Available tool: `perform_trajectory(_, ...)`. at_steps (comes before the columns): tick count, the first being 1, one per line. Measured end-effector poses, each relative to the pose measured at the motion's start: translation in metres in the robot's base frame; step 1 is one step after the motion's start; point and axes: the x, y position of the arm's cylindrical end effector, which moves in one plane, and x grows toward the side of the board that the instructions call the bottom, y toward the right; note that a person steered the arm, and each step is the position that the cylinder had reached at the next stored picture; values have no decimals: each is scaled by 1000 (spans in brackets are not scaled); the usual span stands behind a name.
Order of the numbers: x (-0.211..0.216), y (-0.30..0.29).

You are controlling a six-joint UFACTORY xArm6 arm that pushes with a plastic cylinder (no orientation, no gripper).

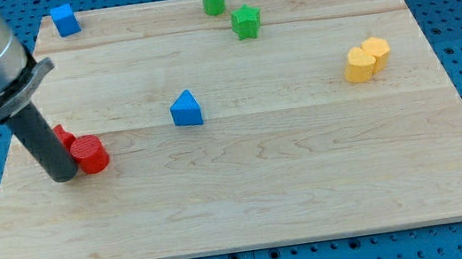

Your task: Move the red circle towards top

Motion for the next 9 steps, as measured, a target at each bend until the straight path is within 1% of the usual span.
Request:
perform_trajectory(1, -5, 20)
perform_trajectory(2, -25, 19)
perform_trajectory(3, -27, 0)
perform_trajectory(4, -26, 40)
perform_trajectory(5, -28, 54)
perform_trajectory(6, -21, 56)
perform_trajectory(7, -21, 83)
perform_trajectory(9, -86, 81)
